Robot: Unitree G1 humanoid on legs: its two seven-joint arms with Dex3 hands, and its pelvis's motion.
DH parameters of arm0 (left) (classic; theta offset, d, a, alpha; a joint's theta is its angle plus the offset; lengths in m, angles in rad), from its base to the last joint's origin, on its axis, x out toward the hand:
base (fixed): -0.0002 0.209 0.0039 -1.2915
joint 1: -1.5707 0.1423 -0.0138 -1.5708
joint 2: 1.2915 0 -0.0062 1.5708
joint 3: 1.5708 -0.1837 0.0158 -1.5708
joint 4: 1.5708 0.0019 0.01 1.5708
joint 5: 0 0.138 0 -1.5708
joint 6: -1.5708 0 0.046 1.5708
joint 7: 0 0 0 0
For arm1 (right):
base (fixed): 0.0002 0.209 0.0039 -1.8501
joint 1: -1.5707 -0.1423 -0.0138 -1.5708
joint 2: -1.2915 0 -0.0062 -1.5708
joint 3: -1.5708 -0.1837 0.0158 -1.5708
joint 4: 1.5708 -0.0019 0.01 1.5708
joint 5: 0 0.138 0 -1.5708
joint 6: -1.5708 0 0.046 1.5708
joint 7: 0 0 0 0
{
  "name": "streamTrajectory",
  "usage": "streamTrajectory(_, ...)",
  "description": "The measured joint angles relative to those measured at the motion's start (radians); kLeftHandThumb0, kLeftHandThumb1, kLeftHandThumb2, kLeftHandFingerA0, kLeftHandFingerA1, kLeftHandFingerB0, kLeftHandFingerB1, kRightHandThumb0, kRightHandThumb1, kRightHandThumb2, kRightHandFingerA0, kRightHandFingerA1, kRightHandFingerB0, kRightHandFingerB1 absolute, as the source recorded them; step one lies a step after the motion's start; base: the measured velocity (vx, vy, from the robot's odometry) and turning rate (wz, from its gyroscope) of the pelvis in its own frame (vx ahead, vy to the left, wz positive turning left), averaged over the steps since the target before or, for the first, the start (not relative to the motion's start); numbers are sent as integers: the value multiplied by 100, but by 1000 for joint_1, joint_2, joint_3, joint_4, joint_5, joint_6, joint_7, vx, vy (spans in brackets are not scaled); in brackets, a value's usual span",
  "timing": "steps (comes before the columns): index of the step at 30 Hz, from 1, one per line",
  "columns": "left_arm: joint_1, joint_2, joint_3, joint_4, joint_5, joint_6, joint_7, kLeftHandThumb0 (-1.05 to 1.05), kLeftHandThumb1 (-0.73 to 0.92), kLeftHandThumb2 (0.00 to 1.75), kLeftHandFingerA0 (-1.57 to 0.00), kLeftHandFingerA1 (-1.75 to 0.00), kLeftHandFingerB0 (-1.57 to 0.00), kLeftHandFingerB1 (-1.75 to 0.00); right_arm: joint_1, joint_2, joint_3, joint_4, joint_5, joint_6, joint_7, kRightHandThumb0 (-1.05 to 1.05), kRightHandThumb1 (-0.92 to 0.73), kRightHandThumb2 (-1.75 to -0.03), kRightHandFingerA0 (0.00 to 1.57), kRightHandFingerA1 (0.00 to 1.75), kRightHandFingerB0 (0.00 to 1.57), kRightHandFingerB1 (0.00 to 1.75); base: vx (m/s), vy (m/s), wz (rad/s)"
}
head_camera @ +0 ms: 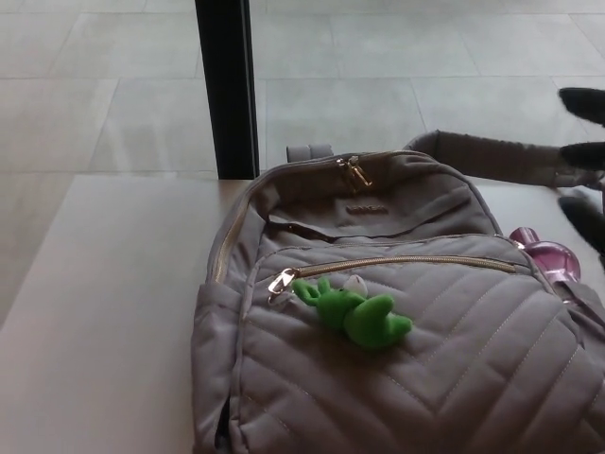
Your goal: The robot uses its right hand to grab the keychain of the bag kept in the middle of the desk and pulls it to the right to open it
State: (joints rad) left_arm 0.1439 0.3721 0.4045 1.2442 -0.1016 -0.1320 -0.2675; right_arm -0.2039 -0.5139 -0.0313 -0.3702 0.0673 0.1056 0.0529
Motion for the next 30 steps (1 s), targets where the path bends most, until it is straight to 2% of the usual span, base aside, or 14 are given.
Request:
streamTrajectory(4, 3, 0, -1, -10, 0, 0, -1, -49, 53, 86, -48, -62, -35, -52, -8, 0, 85, -75, -14, 56, 20, -86, -60, -98, 52, 64, 36, 48, 0, 0, 0)
streamTrajectory(9, 3, 0, -3, -18, 0, 0, -1, -47, 51, 84, -51, -63, -36, -52, -20, -3, 171, -130, -31, 123, 51, -79, -57, -95, 52, 62, 37, 49, 0, 0, 0)
streamTrajectory(10, 2, 0, -4, -18, 0, 0, 1, -47, 50, 83, -47, -64, -34, -53, -24, -4, 184, -134, -34, 135, 57, -73, -69, -61, 57, 54, 45, 38, 0, 0, 0)
streamTrajectory(11, 2, 0, -3, -19, 0, 0, 3, -46, 51, 84, -48, -63, -34, -53, -30, -6, 198, -138, -38, 148, 64, -73, -54, -95, 52, 63, 37, 51, 0, 0, 0)
streamTrajectory(14, -1, 0, 0, -26, -1, 0, 4, -45, 52, 84, -47, -64, -32, -53, -52, -18, 248, -140, -64, 189, 88, -71, -53, -94, 53, 62, 38, 50, 0, 0, 0)
streamTrajectory(15, -1, 0, 1, -28, -2, 0, 4, -39, 67, 59, -53, -57, -38, -41, -58, -21, 261, -141, -71, 204, 96, -73, -67, -61, 59, 55, 47, 37, 0, 0, 0)
streamTrajectory(16, -2, 0, 2, -30, -2, 0, 4, -45, 53, 84, -49, -64, -33, -52, -64, -23, 271, -141, -78, 217, 102, -75, -68, -61, 60, 57, 48, 37, 0, 0, 0)
streamTrajectory(17, -3, 0, 2, -30, -2, 1, 4, -47, 52, 85, -51, -64, -34, -52, -72, -24, 285, -141, -87, 233, 110, -76, -69, -61, 61, 58, 48, 37, 0, 0, 0)
streamTrajectory(18, -5, 0, 1, -31, -2, 1, 5, -48, 52, 85, -47, -64, -32, -52, -79, -24, 297, -140, -98, 248, 119, -75, -68, -61, 60, 58, 48, 37, 0, 0, 0)
streamTrajectory(19, -5, 1, 1, -31, -2, 1, 5, -50, 51, 86, -47, -63, -31, -52, -84, -24, 307, -140, -105, 259, 125, -75, -54, -96, 55, 65, 40, 50, 0, 0, 0)
streamTrajectory(22, -4, 2, -2, -36, -3, 1, 1, -49, 52, 85, -50, -64, -33, -52, -90, -23, 331, -142, -132, 291, 143, -84, -58, -98, 56, 66, 39, 48, 0, 0, 0)
streamTrajectory(23, -4, 3, -4, -34, -2, 0, 1, -50, 52, 86, -49, -63, -32, -51, -90, -23, 343, -147, -146, 305, 150, -79, -68, -61, 60, 61, 48, 38, 0, 0, 0)
streamTrajectory(24, -4, 4, -5, -33, -2, 0, 1, -50, 51, 85, -48, -63, -31, -51, -91, -22, 350, -152, -155, 313, 153, -79, -53, -96, 59, 66, 47, 51, 0, 0, 0)
streamTrajectory(30, -6, 8, -9, -30, -2, 0, -11, -52, 49, 83, -48, -62, -35, -52, -93, -23, 421, -173, -240, 324, 163, -81, -55, -98, 59, 68, 44, 50, 0, 0, 0)
